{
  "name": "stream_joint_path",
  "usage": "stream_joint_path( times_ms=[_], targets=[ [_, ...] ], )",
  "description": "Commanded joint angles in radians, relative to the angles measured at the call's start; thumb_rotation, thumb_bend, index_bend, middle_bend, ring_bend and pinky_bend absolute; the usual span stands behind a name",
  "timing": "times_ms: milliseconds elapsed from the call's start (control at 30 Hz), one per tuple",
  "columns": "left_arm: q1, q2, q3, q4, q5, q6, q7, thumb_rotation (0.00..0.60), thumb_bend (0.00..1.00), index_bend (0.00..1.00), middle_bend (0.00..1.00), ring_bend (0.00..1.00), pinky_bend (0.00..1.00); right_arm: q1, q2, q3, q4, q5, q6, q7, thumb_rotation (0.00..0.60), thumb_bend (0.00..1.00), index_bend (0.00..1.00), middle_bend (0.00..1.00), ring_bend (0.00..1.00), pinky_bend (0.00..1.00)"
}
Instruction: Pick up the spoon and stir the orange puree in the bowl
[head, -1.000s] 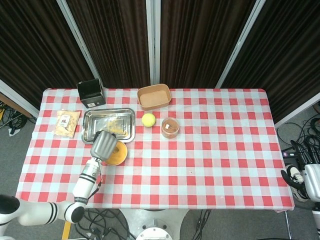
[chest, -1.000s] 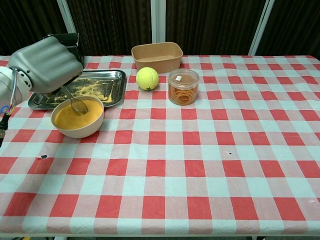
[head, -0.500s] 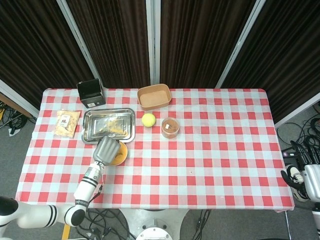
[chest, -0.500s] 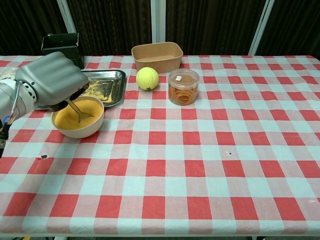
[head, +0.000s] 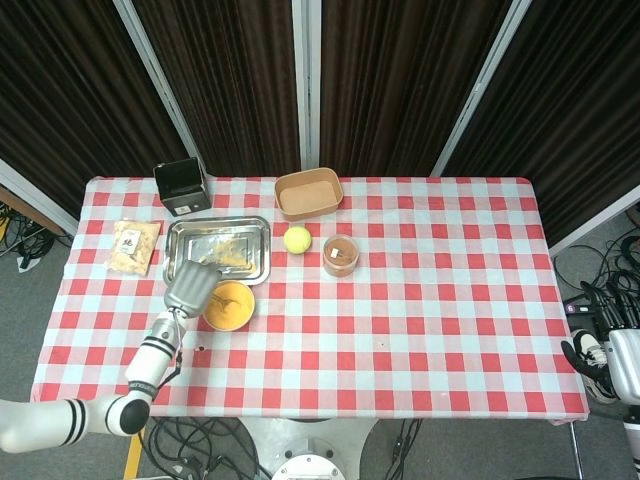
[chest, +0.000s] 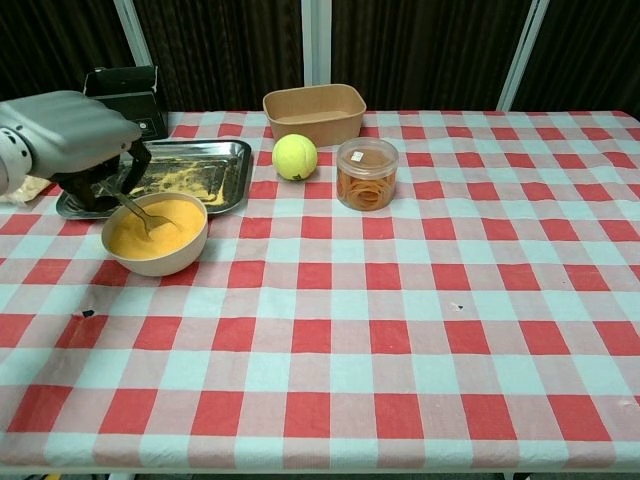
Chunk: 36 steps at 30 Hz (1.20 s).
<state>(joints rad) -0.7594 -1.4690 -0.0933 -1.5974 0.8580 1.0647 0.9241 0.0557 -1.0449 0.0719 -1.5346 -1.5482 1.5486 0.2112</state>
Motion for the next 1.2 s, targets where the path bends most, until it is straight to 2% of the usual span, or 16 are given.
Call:
stream_joint_path(
  times_ms=[33, 267, 467, 767, 967, 1200],
  targets=[
    [-0.005, 0.028, -0.014, -0.016, -0.019, -0.008, -0.020, 0.600, 0.45, 0.68, 0.96, 0.93, 0.98, 0.000, 0.001, 0.000, -0.002, 0.001, 0.000, -0.002, 0.600, 0.23, 0.00, 0.13, 0.00, 0.08],
    [-0.028, 0.022, 0.018, 0.009, 0.005, 0.046, 0.072, 0.600, 0.45, 0.68, 0.96, 0.93, 0.98, 0.002, 0.001, 0.000, -0.004, 0.000, -0.003, -0.006, 0.600, 0.24, 0.00, 0.13, 0.00, 0.08],
    [-0.029, -0.073, 0.085, 0.094, 0.098, 0.152, 0.225, 0.600, 0.45, 0.68, 0.96, 0.93, 0.98, 0.002, 0.000, -0.001, -0.003, 0.002, -0.008, -0.005, 0.600, 0.23, 0.00, 0.13, 0.00, 0.08],
    [-0.007, -0.163, 0.116, 0.157, 0.156, 0.218, 0.324, 0.600, 0.45, 0.68, 0.96, 0.93, 0.98, 0.003, -0.003, -0.002, 0.001, 0.004, -0.013, -0.002, 0.600, 0.23, 0.00, 0.14, 0.00, 0.08],
    [0.003, -0.174, 0.114, 0.143, 0.154, 0.192, 0.312, 0.600, 0.45, 0.68, 0.96, 0.93, 0.98, 0.003, -0.005, -0.002, 0.005, 0.005, -0.015, 0.001, 0.600, 0.23, 0.00, 0.14, 0.00, 0.08],
    [0.018, -0.134, 0.055, 0.098, 0.101, 0.122, 0.163, 0.600, 0.45, 0.69, 0.95, 0.93, 0.98, 0.001, -0.005, -0.002, 0.008, 0.006, -0.012, 0.006, 0.600, 0.23, 0.00, 0.14, 0.00, 0.08]
  ],
)
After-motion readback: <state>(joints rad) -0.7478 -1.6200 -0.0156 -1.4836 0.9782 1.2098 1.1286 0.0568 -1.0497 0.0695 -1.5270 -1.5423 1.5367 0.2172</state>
